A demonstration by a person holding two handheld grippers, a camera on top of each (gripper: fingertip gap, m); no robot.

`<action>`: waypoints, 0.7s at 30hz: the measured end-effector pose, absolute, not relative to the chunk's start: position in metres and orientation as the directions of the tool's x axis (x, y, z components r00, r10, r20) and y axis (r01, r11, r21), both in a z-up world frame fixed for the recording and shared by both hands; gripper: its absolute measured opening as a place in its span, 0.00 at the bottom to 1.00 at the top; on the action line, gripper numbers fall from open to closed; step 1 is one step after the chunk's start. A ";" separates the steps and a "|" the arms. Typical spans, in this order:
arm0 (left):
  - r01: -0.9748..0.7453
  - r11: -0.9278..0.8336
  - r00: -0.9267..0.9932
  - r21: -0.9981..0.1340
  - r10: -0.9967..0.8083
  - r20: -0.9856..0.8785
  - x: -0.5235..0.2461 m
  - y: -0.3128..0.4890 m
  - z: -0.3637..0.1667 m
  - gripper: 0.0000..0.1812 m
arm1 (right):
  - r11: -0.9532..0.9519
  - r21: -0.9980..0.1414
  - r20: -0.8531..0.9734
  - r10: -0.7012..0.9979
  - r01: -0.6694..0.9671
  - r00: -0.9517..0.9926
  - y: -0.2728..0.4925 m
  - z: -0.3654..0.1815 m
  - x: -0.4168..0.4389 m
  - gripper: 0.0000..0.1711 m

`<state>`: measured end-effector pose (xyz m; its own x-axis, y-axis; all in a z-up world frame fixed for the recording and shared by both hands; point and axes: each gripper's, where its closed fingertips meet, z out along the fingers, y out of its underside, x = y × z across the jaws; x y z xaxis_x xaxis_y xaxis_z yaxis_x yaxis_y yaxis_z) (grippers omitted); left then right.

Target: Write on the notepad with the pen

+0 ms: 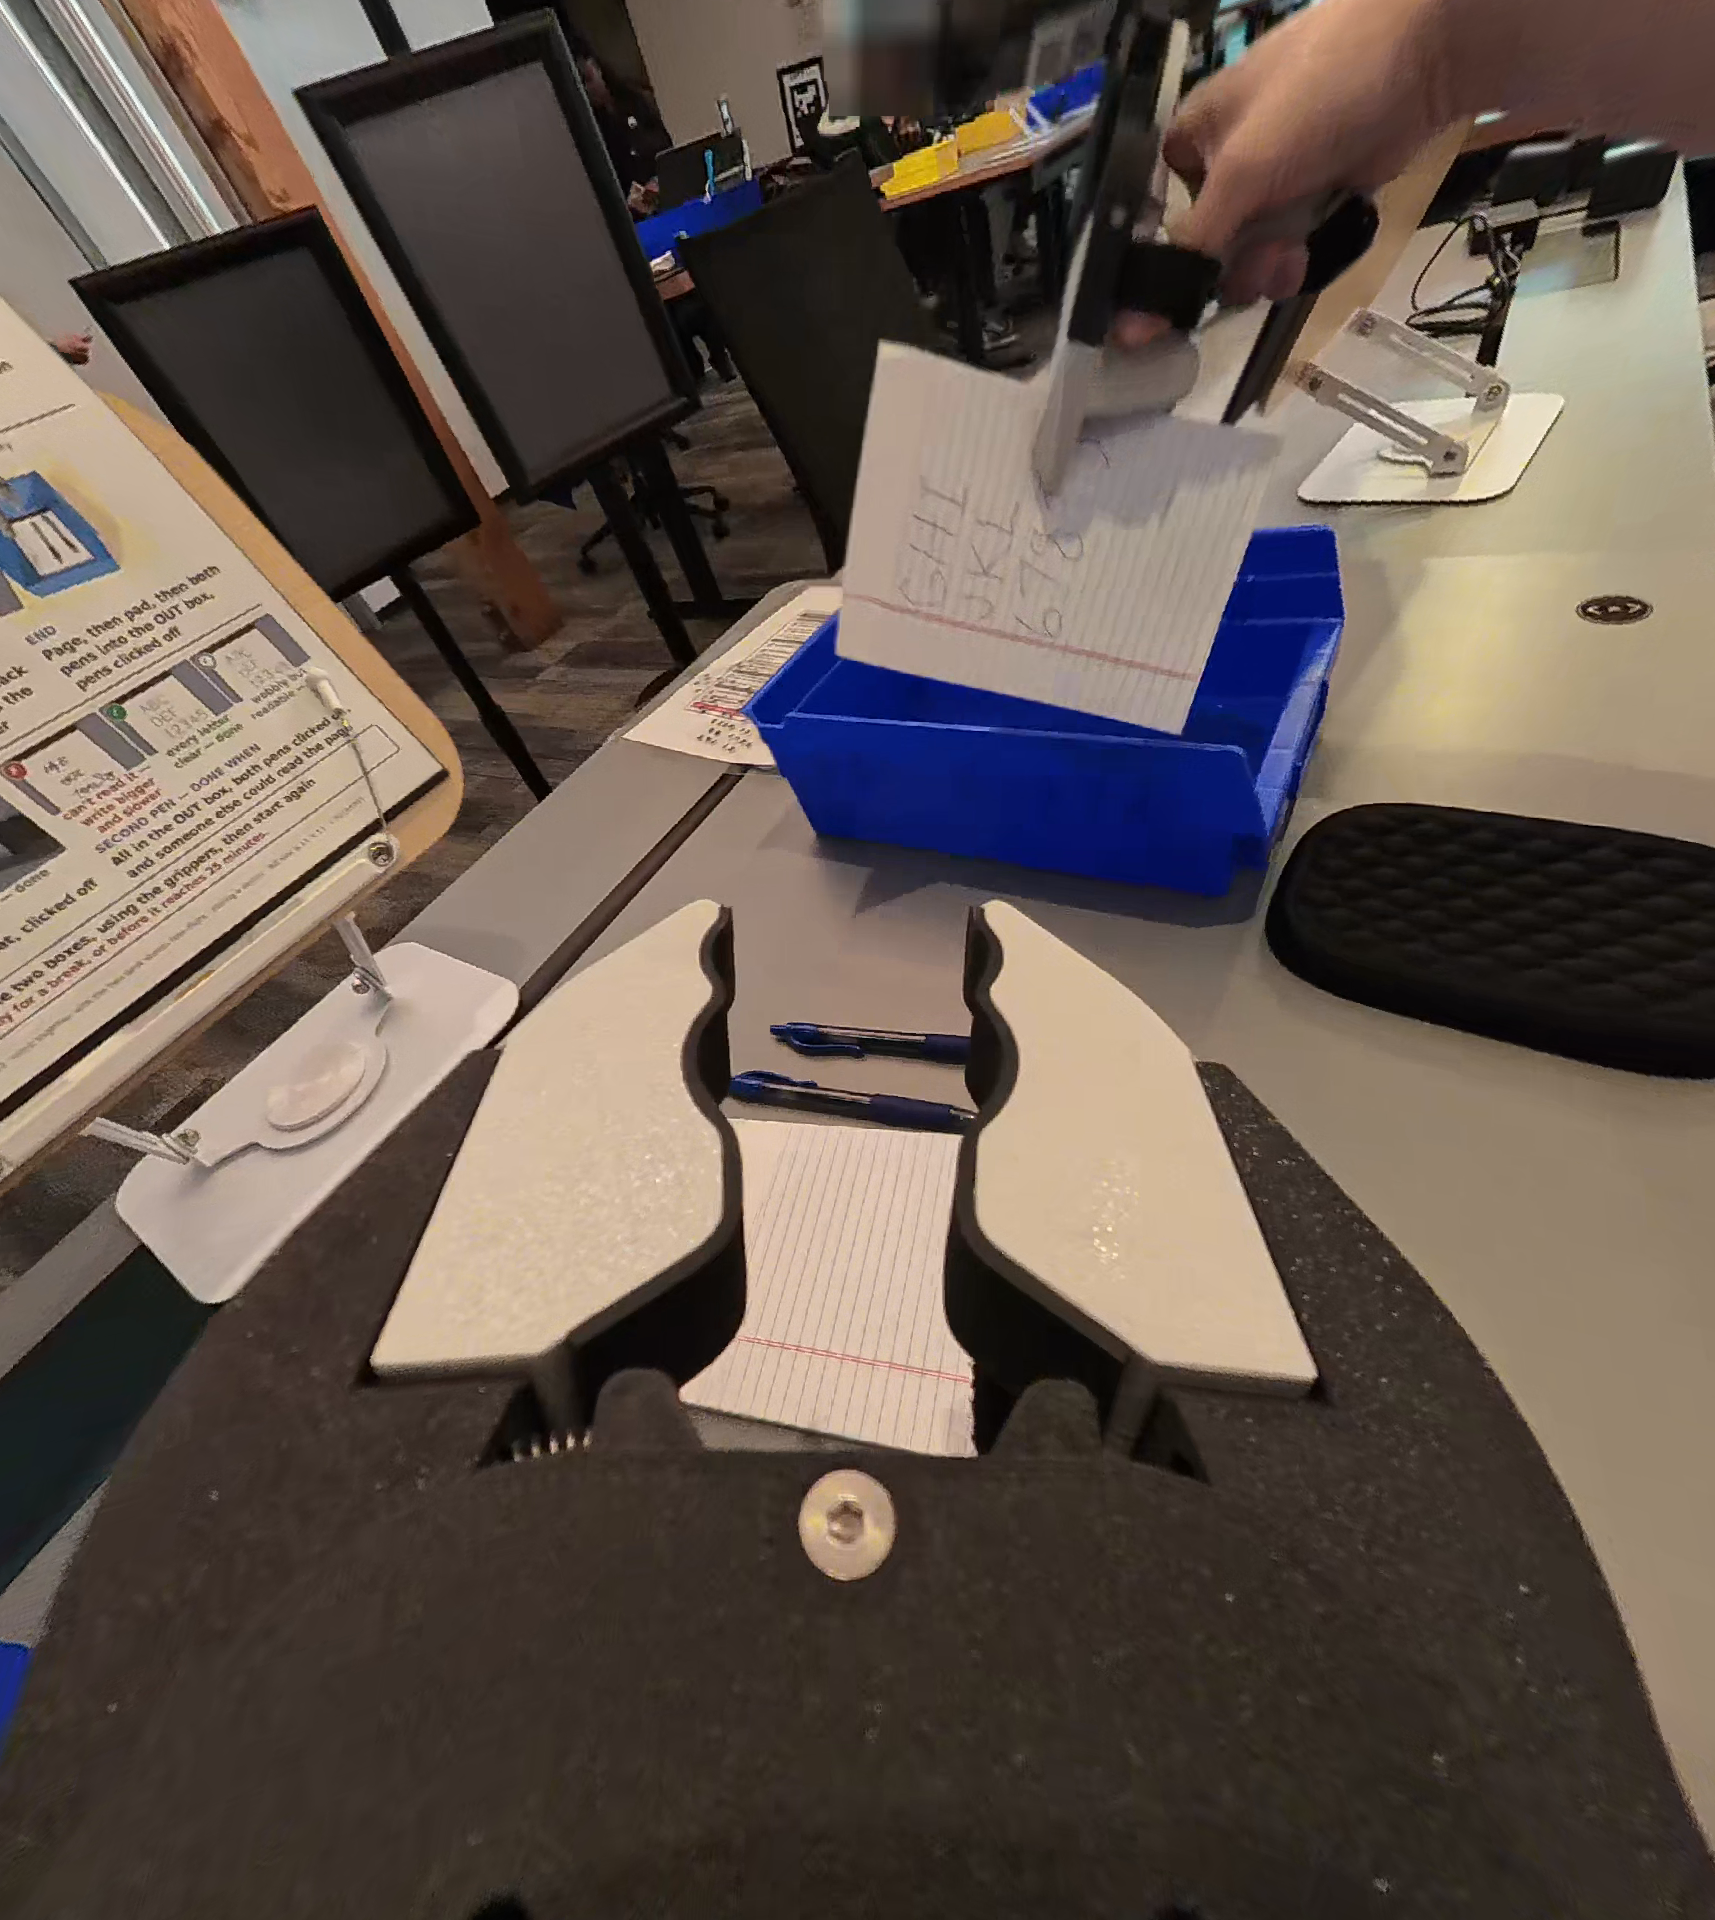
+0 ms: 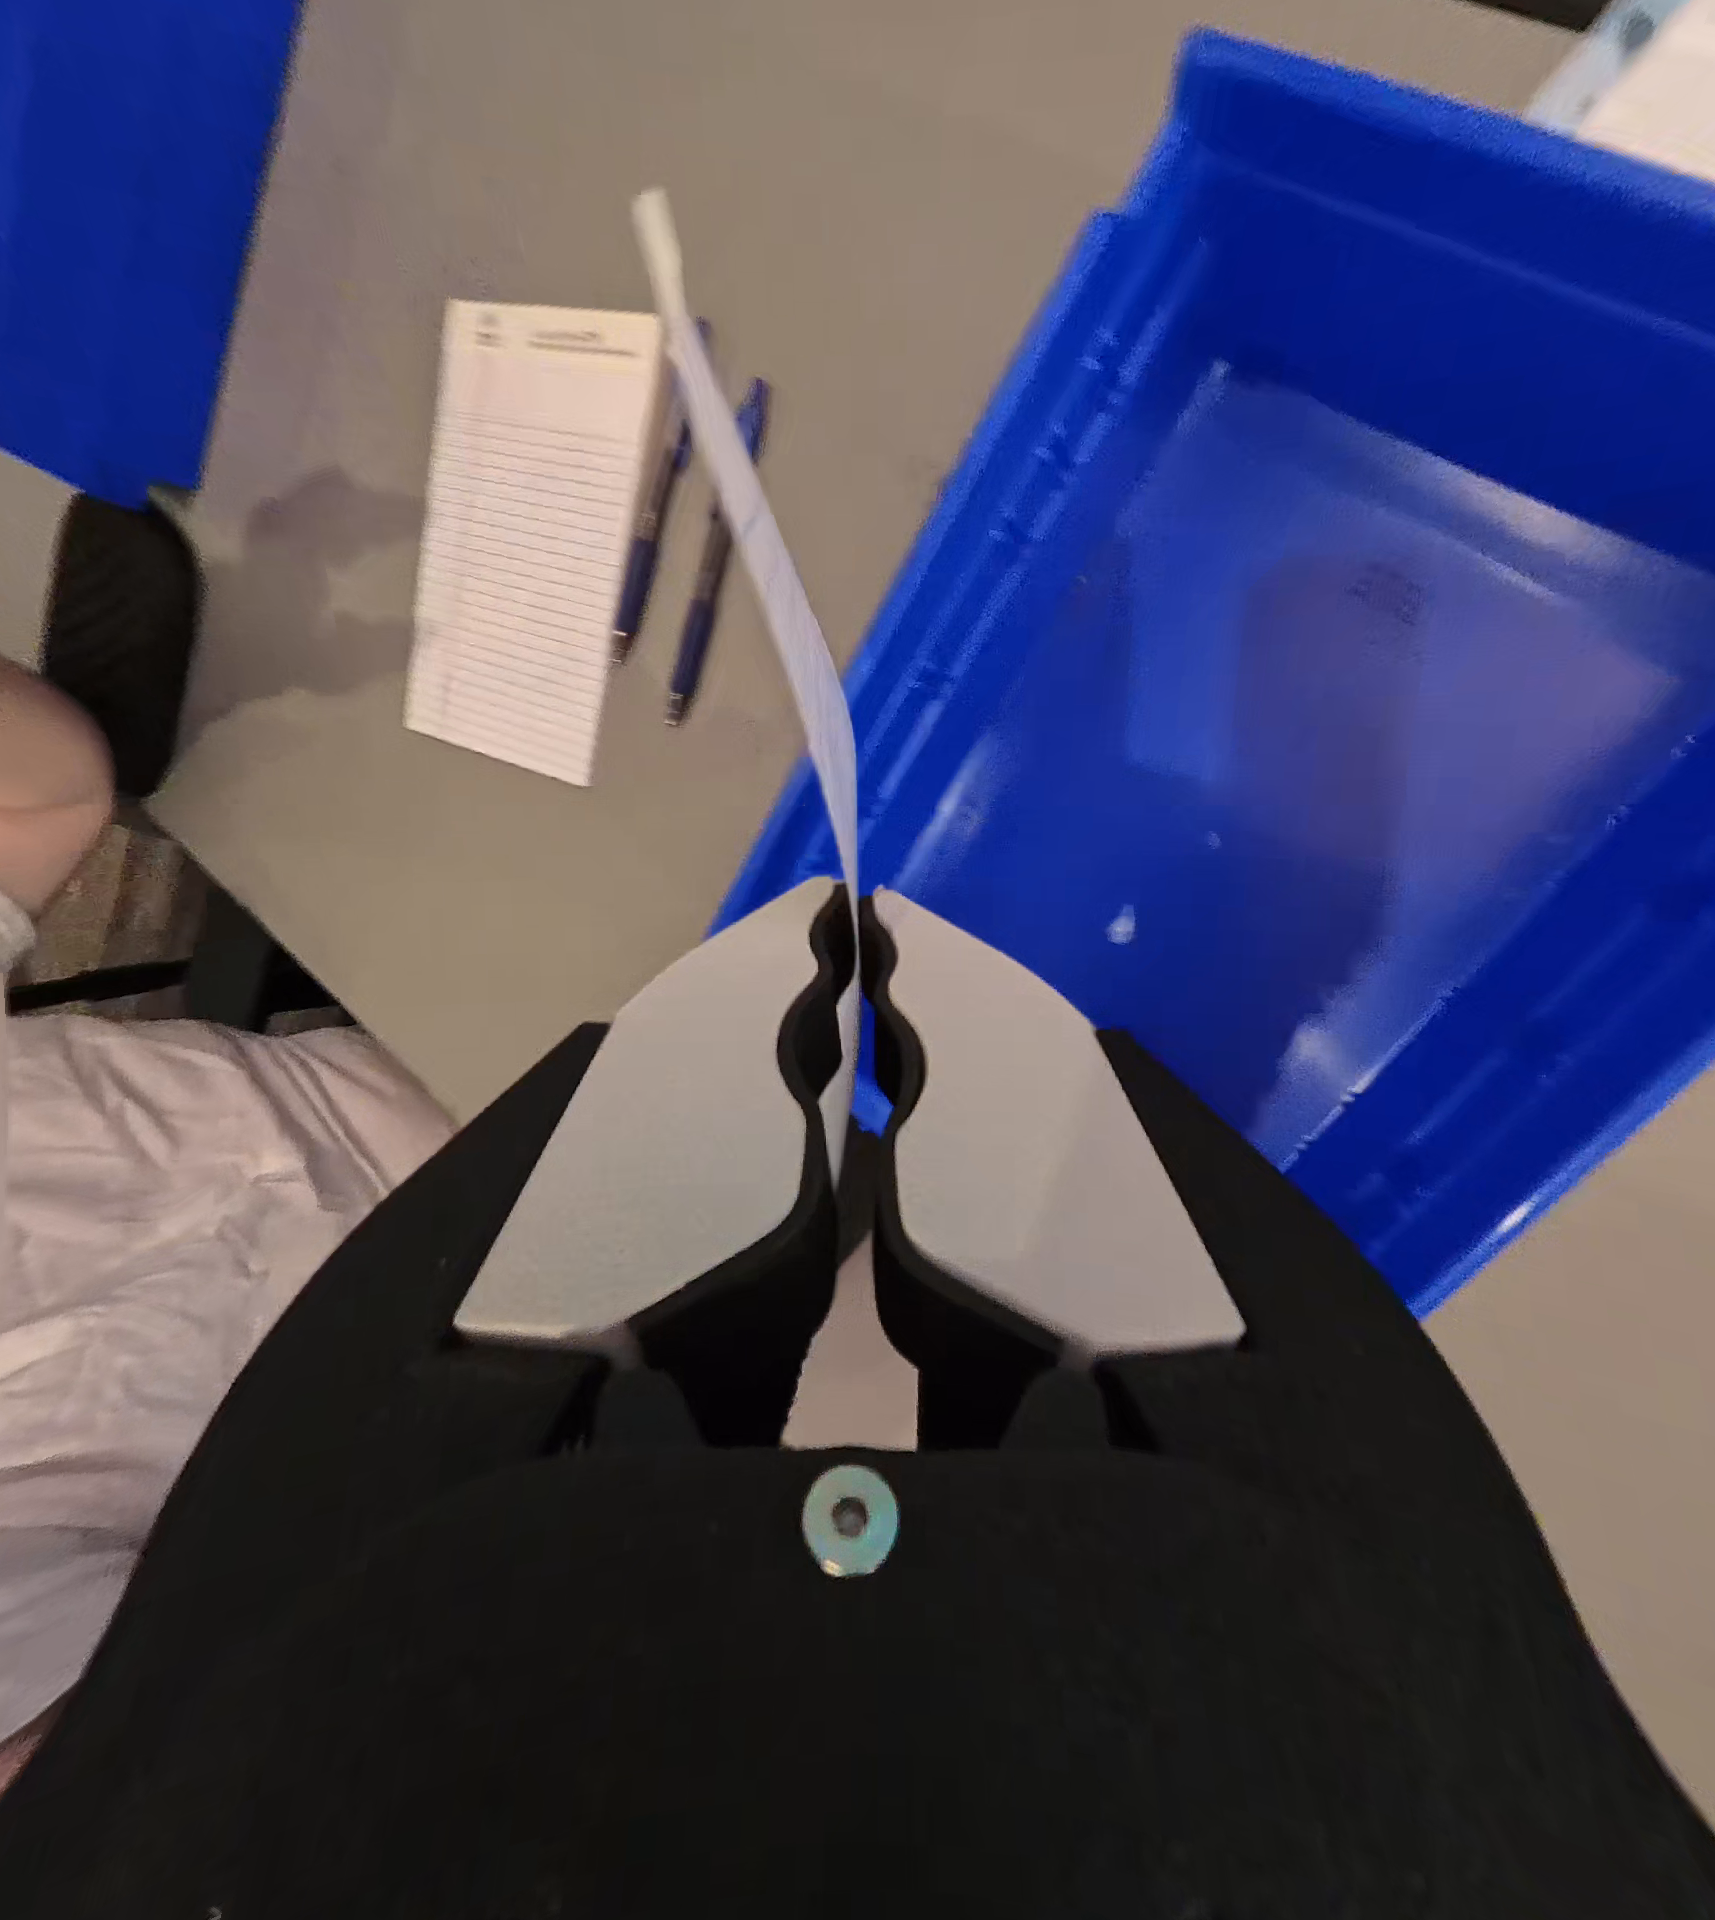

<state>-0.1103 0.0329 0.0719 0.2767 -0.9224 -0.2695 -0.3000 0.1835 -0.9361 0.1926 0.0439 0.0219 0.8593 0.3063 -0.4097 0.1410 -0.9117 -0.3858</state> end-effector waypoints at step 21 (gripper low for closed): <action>-0.347 0.153 0.282 -0.926 -0.924 -0.258 -0.108 0.047 0.056 0.24 | -0.989 -0.142 -0.390 0.028 -0.030 0.920 0.069 -0.100 0.239 0.00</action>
<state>-0.1078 0.0469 0.0556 0.2819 -0.9242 -0.2578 -0.3465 0.1525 -0.9256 0.2386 0.0694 -0.0995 0.9203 0.0281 -0.3903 -0.0300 -0.9894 -0.1419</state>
